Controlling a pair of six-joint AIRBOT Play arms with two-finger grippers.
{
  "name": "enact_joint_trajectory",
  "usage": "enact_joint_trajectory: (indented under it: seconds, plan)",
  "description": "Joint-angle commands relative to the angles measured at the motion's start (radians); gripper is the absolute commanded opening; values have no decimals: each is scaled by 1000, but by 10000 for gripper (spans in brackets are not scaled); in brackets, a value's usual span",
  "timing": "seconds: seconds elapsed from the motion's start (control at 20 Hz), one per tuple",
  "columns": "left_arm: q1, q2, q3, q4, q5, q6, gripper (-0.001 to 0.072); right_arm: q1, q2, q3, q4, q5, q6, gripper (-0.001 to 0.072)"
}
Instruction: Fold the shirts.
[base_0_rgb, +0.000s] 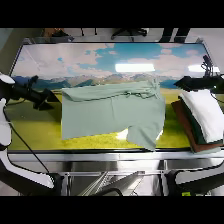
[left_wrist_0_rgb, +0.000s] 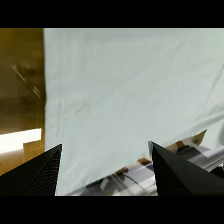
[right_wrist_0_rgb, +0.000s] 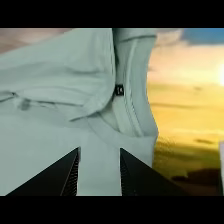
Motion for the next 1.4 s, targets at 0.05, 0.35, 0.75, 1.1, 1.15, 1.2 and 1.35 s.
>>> enact_joint_trajectory:
  seconds: [0.05,0.35,0.75,1.1,1.15,1.2,1.35]
  plan:
    - [34,195,-456,59,130,50,601,-80,121,-169,-15,44,29,302]
    - [-23,245,-660,57,287,68,600,-104,184,-307,-40,61,55,302]
    - [-57,245,-552,59,287,73,12,-96,247,-514,-126,65,93,356]
    - [-53,245,-457,62,267,71,12,36,253,-774,-114,11,113,409]
    - [-53,245,-454,62,266,71,12,63,253,-797,-114,-2,116,409]
    - [-53,245,-454,63,269,71,12,85,253,-813,-114,-21,119,409]
    - [-53,245,-455,69,272,72,12,132,252,-827,-103,-55,130,409]
